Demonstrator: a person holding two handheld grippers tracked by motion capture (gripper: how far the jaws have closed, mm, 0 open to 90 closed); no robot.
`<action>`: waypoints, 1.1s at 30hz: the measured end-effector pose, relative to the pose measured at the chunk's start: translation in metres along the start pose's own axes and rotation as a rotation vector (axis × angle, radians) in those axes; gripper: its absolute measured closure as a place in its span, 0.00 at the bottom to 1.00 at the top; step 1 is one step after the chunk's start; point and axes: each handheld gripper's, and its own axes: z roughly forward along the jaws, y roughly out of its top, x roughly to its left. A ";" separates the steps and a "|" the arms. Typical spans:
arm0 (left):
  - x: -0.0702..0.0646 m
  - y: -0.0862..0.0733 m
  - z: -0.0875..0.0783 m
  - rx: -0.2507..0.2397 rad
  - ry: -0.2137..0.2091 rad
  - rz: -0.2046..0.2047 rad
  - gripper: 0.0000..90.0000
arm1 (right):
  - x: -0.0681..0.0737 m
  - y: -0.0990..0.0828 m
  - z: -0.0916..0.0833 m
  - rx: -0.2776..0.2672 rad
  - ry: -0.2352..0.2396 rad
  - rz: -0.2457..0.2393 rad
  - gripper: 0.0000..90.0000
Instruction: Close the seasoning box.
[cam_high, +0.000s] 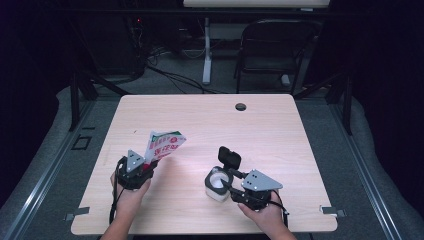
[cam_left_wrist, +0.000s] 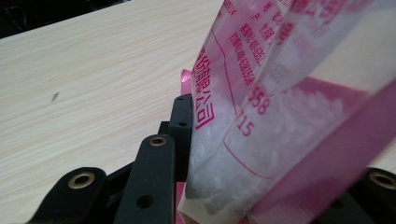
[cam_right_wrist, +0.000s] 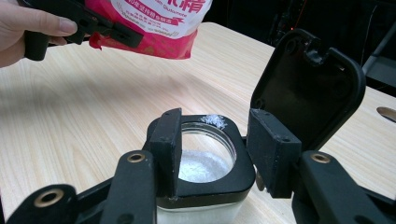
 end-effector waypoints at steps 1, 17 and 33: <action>0.002 -0.001 0.000 0.001 0.007 -0.003 0.80 | 0.000 0.000 0.000 0.000 -0.001 -0.002 0.62; 0.034 -0.013 -0.005 0.037 0.164 -0.086 0.80 | -0.001 0.000 0.000 0.001 -0.004 -0.001 0.61; 0.040 -0.027 0.008 0.137 0.276 -0.027 0.80 | -0.001 -0.001 0.000 0.000 -0.003 0.002 0.61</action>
